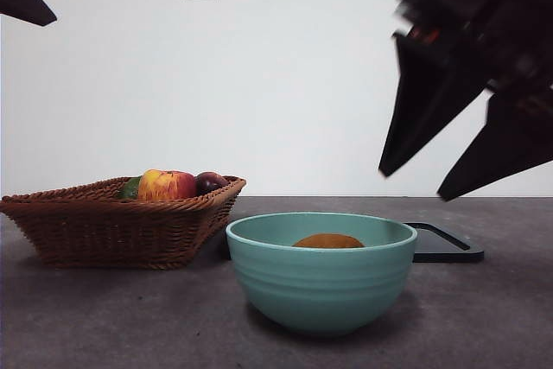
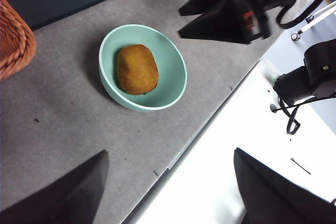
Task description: Pick up the wifruite, put it on the bowl, pick up the plate, put it on desk
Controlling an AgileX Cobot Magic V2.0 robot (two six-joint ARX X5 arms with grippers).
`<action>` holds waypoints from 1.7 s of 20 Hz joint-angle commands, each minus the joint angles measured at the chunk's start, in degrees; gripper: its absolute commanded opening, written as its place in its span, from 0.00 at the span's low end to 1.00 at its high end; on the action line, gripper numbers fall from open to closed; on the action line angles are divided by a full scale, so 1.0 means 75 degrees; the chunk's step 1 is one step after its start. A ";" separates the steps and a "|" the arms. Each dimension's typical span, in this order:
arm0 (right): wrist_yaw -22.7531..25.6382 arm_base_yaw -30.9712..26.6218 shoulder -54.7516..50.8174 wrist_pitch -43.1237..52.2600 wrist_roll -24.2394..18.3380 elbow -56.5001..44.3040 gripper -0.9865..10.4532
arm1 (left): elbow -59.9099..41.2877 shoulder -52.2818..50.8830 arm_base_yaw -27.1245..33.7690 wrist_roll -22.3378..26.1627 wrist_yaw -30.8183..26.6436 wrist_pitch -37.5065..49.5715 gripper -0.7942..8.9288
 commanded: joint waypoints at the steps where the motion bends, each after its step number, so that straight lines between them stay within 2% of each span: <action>1: 0.0356 0.0227 0.0417 0.0265 0.0146 0.0044 0.30 | 0.0038 0.0026 -0.0047 0.0137 0.0038 0.0052 0.47; 4: 0.0699 0.0396 0.0857 0.0609 0.0166 0.0044 0.26 | 0.0038 0.0026 -0.0047 0.0137 0.0041 0.0041 0.47; 9: 0.0749 0.0525 0.1411 0.1000 0.0268 0.0044 0.24 | 0.0038 0.0026 -0.0047 0.0137 0.0038 0.0029 0.47; 17: 0.0848 0.0525 0.1562 0.1154 0.0277 0.0044 0.10 | 0.0038 0.0026 -0.0047 0.0137 0.0041 0.0015 0.47; 25: 0.0469 0.0522 0.1378 0.1320 0.0256 0.0262 0.10 | 0.0038 0.0026 -0.0047 0.0160 0.0038 0.0029 0.47; 28: 0.0475 0.0466 0.1341 0.0857 0.0149 0.0755 0.10 | 0.0038 0.0026 -0.0047 0.0169 0.0041 0.0029 0.47; 34: 0.0577 -0.0309 0.1460 0.0624 -0.0341 0.1658 0.10 | 0.0038 0.0026 -0.0047 0.0166 0.0038 0.0029 0.47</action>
